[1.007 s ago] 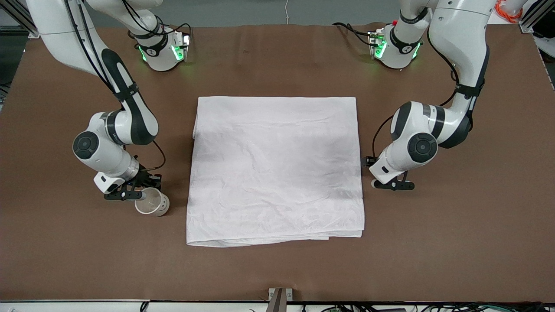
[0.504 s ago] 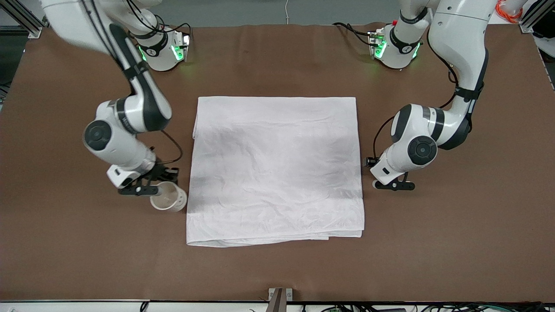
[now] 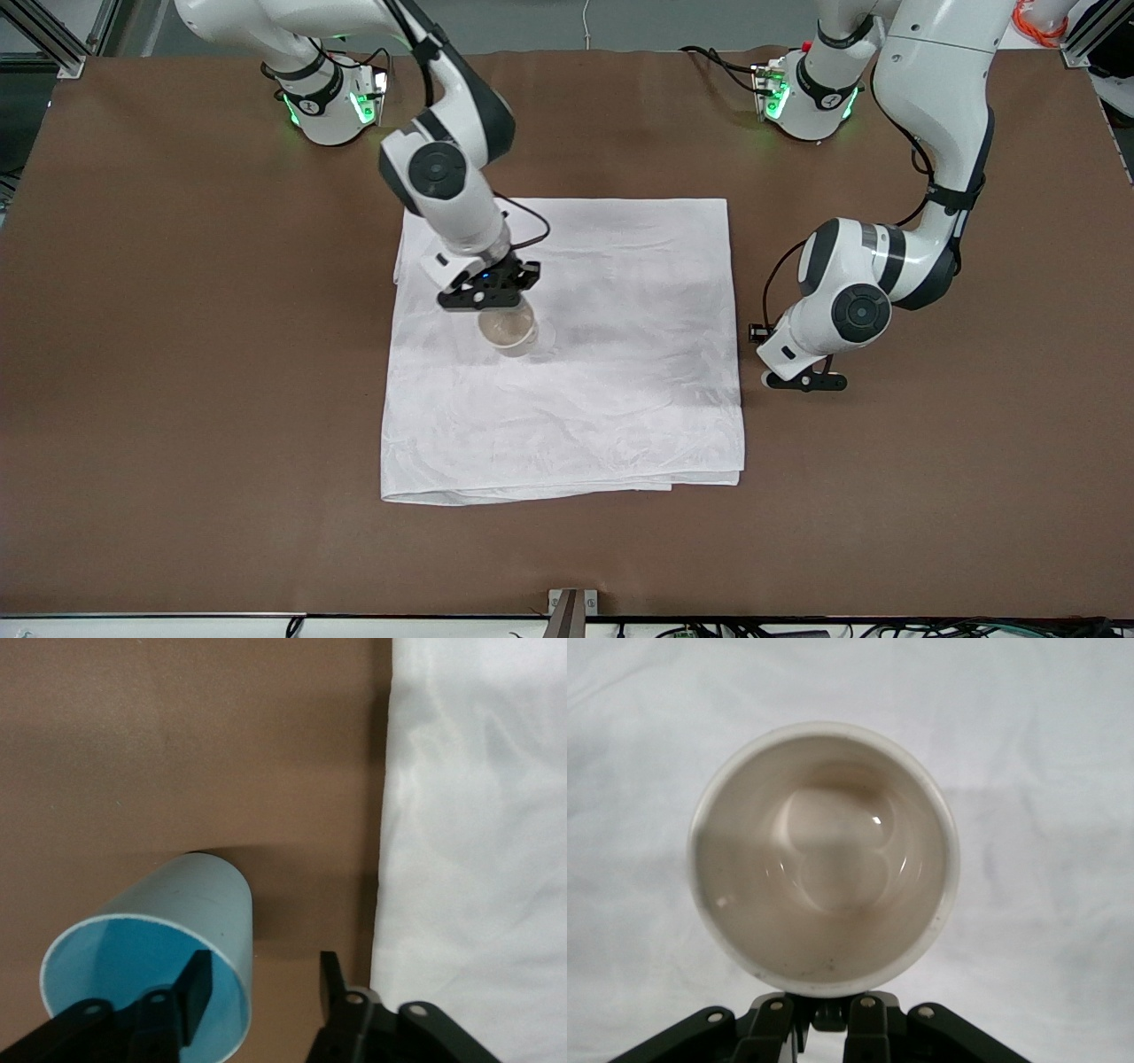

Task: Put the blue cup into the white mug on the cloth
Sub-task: 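Carry the mug onto the cloth with the right gripper while the left grasps the cup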

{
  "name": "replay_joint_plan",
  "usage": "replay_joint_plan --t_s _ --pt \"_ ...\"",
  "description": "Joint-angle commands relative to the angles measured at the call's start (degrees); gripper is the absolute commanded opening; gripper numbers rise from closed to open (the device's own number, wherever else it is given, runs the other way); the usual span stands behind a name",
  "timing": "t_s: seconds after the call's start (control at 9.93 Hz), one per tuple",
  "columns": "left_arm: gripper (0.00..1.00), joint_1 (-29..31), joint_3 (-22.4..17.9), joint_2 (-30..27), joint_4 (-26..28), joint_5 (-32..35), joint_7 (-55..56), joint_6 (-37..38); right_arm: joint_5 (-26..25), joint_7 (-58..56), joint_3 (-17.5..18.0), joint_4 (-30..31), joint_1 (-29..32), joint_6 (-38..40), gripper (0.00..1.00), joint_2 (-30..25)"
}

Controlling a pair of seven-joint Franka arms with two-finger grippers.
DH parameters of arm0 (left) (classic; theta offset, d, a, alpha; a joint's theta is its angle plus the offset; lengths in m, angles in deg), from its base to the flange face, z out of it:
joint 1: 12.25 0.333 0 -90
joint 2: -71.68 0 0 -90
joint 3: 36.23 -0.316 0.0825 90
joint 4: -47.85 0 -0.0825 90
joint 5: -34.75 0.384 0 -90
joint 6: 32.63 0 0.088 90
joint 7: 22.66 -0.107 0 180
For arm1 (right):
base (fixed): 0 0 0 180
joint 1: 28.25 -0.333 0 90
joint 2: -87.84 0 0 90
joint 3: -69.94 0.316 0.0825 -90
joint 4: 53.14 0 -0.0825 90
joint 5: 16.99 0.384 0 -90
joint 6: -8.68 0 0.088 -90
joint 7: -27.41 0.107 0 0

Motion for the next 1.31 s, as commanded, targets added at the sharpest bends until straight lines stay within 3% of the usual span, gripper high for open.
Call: replay_joint_plan --t_s 0.0,0.2,0.3,0.4,0.5,0.91,1.01,1.21 --pt "0.34 -0.1 -0.2 0.0 -0.6 0.0 1.4 -0.3 0.5 3.5 -0.8 -4.1 -1.1 -5.0 0.01 6.7" --pt "0.20 -0.1 -0.2 -0.1 -0.6 0.0 2.2 -0.2 0.4 4.3 -0.8 -6.8 -1.8 -4.6 0.02 10.5" --pt "0.15 -0.1 -0.2 -0.1 -0.6 0.0 2.2 -0.2 0.3 3.5 -0.8 -6.8 -1.8 -4.4 0.25 10.5" --pt "0.08 0.0 -0.2 -0.3 -0.6 0.0 2.5 0.0 0.2 3.6 -0.8 -6.7 -1.8 -3.8 0.93 10.5" --pt "0.02 0.0 -0.2 -0.4 -0.6 0.0 3.4 0.3 0.2 3.7 -0.8 -6.8 -2.0 -2.4 0.99 10.5" --pt "0.00 0.1 -0.2 -2.2 -2.3 0.1 4.3 1.2 0.1 3.4 -0.8 -6.7 -2.0 2.3 1.00 8.6" --pt "0.00 0.0 -0.2 -2.2 -5.1 0.0 4.3 4.3 0.1 3.6 -0.8 -6.3 -2.0 4.0 1.00 6.6" --pt "0.00 -0.2 -0.2 -1.4 -15.1 0.0 4.3 14.4 0.1 3.7 -0.8 -2.5 -1.4 7.1 1.00 -2.8"
